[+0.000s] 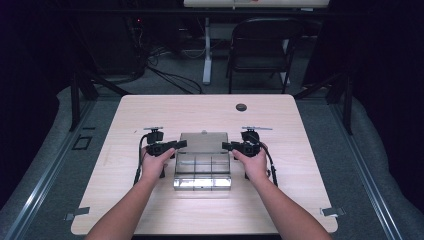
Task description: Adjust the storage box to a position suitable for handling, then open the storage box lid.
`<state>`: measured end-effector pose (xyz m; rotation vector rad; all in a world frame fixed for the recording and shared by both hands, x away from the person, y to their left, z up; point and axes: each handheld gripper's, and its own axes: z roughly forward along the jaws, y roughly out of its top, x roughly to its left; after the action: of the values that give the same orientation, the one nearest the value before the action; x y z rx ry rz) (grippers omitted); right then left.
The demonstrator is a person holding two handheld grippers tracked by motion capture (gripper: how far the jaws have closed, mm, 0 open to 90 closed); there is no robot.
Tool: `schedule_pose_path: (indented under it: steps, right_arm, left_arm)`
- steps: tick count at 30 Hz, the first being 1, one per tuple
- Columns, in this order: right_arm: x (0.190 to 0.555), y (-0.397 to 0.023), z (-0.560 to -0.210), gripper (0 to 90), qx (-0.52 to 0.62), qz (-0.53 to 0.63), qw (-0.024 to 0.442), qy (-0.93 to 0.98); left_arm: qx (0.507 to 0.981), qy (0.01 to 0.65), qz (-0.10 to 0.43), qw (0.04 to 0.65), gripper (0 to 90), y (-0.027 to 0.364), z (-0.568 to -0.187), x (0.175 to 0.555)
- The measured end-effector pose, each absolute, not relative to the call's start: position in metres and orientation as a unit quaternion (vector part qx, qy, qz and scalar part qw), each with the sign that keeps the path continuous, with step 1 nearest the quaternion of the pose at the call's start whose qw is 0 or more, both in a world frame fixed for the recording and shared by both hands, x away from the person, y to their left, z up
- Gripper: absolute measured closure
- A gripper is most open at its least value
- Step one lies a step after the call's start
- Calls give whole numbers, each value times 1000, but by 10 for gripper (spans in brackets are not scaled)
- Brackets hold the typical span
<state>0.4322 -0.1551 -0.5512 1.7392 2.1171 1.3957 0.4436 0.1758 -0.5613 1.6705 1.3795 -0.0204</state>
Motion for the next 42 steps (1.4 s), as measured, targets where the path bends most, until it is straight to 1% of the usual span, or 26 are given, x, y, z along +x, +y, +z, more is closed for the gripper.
schedule_pose_path:
  steps: [8, 11, 13, 15, 20, 24, 35, 42]
  right_arm:
    - [412, -163, -537, 527, 533, 459, 74, 707]
    - [405, -167, -534, 519, 525, 458, 79, 713]
    - [400, -168, -533, 513, 523, 450, 91, 718]
    - [395, -169, -531, 513, 517, 454, 91, 720]
    - [380, -171, -528, 541, 493, 439, 115, 743]
    - [368, -174, -526, 533, 472, 428, 136, 759]
    - [348, -195, -527, 541, 470, 425, 150, 759]
    - [336, -215, -529, 571, 480, 424, 156, 752]
  left_arm:
    - [683, 548, -1, 483, 435, 184, -549, 430]
    - [685, 543, 9, 486, 438, 191, -546, 422]
    - [685, 542, 13, 487, 439, 196, -546, 416]
    - [687, 541, 18, 484, 440, 202, -546, 411]
    - [689, 536, 36, 486, 441, 215, -545, 396]
    - [694, 530, 55, 484, 441, 221, -544, 385]
    - [710, 505, 90, 483, 438, 220, -536, 367]
    - [697, 505, 94, 500, 437, 224, -534, 354]
